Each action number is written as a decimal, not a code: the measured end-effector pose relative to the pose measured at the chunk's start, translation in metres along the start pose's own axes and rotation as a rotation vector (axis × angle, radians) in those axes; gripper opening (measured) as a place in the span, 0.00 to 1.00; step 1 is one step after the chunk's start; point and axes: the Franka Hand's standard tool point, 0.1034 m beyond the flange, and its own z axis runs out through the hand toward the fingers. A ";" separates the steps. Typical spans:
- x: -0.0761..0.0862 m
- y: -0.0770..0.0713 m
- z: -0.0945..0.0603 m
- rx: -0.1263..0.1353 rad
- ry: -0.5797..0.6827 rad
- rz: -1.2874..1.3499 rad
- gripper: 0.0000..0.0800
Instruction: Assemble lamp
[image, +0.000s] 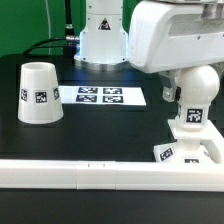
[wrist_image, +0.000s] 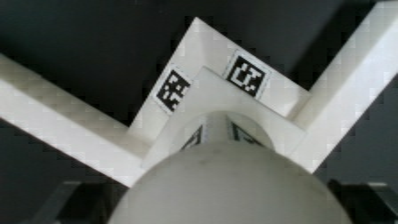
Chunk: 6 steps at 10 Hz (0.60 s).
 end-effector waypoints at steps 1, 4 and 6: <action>0.000 -0.001 0.000 0.001 0.000 0.060 0.72; 0.000 -0.003 0.001 0.027 0.006 0.379 0.72; -0.001 -0.003 0.001 0.045 0.004 0.589 0.72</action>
Offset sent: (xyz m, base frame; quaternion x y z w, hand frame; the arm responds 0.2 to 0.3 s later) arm -0.0102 -0.0027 -0.0059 0.0204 0.0031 0.2786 0.9602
